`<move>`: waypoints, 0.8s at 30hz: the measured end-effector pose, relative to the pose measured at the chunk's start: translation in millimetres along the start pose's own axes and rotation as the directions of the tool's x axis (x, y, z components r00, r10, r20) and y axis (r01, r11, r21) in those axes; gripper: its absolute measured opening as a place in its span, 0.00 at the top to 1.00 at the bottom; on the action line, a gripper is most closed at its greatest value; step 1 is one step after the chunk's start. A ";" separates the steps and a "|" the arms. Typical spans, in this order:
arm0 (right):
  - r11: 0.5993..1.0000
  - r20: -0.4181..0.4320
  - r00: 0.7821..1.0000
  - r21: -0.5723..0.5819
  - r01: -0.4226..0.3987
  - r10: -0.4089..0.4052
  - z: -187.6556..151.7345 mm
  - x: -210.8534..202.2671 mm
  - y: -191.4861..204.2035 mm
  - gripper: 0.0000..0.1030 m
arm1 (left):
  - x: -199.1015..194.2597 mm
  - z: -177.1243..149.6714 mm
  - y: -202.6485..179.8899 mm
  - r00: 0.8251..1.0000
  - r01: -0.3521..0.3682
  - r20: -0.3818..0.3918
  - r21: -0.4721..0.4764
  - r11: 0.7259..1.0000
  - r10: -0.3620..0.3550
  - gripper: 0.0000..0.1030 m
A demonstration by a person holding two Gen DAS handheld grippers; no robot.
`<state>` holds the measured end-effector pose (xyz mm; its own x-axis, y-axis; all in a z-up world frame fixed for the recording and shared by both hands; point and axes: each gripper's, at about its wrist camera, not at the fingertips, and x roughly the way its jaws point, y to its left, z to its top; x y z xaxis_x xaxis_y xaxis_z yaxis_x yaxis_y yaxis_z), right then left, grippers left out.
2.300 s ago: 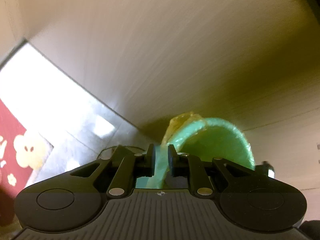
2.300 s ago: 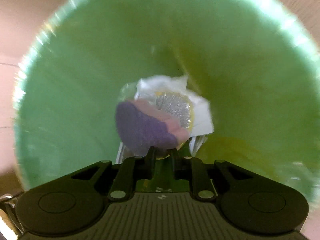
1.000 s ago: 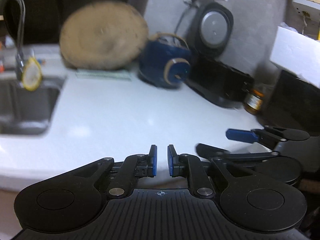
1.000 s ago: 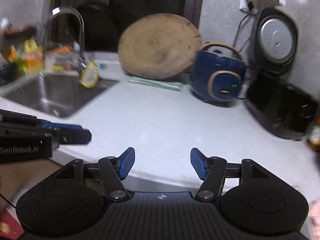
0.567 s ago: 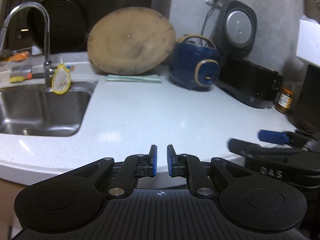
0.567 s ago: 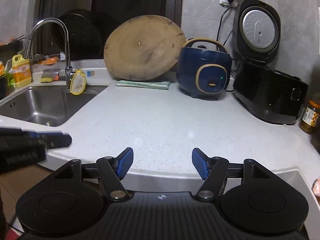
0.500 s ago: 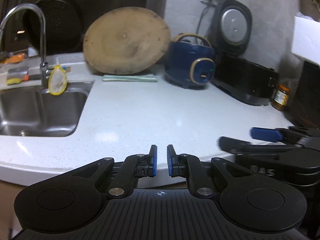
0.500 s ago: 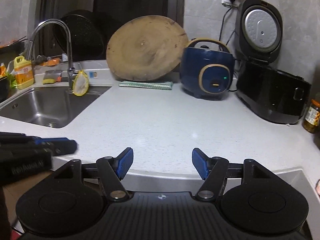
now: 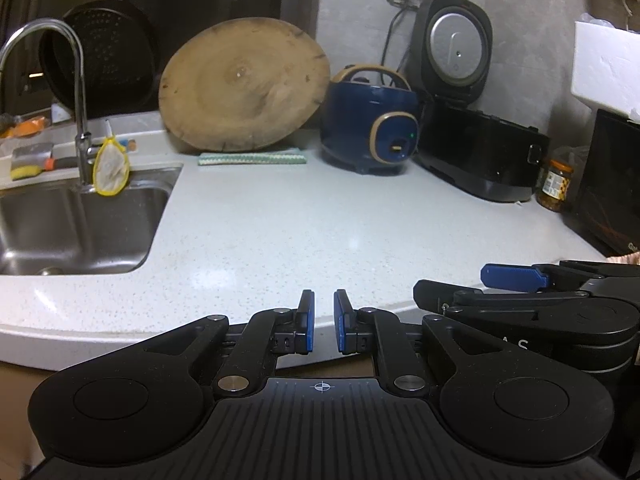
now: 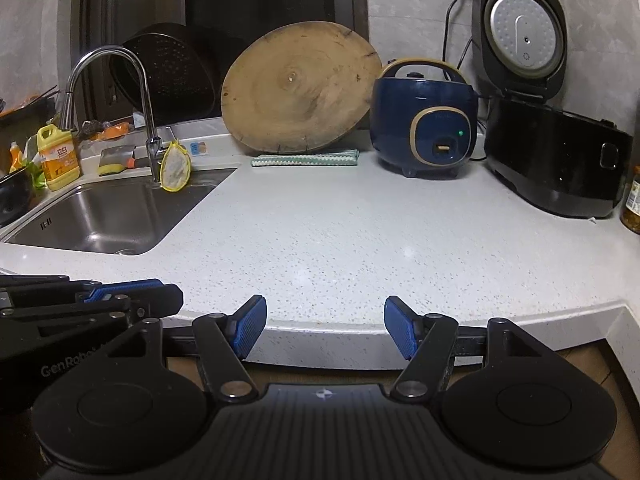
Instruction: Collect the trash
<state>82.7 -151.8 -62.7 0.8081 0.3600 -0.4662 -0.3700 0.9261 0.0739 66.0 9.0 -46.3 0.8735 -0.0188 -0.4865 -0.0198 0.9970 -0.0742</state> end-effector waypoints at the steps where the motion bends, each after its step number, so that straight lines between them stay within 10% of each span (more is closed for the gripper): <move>1: 1.000 -0.001 1.000 0.003 -0.001 0.001 -0.3 -0.5 -0.8 0.36 | -0.4 -0.4 -0.6 1.000 0.002 -0.001 0.000 1.000 -0.002 0.87; 24: 1.000 0.007 1.000 0.007 -0.015 0.015 -10.4 -13.7 -4.2 0.36 | -10.1 -7.0 -8.6 1.000 0.012 0.004 0.009 1.000 -0.012 0.87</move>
<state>68.5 -161.8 -65.8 0.8057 0.3750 -0.4584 -0.3790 0.9213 0.0874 54.0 0.1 -46.8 0.8758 -0.0309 -0.4817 -0.0047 0.9973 -0.0726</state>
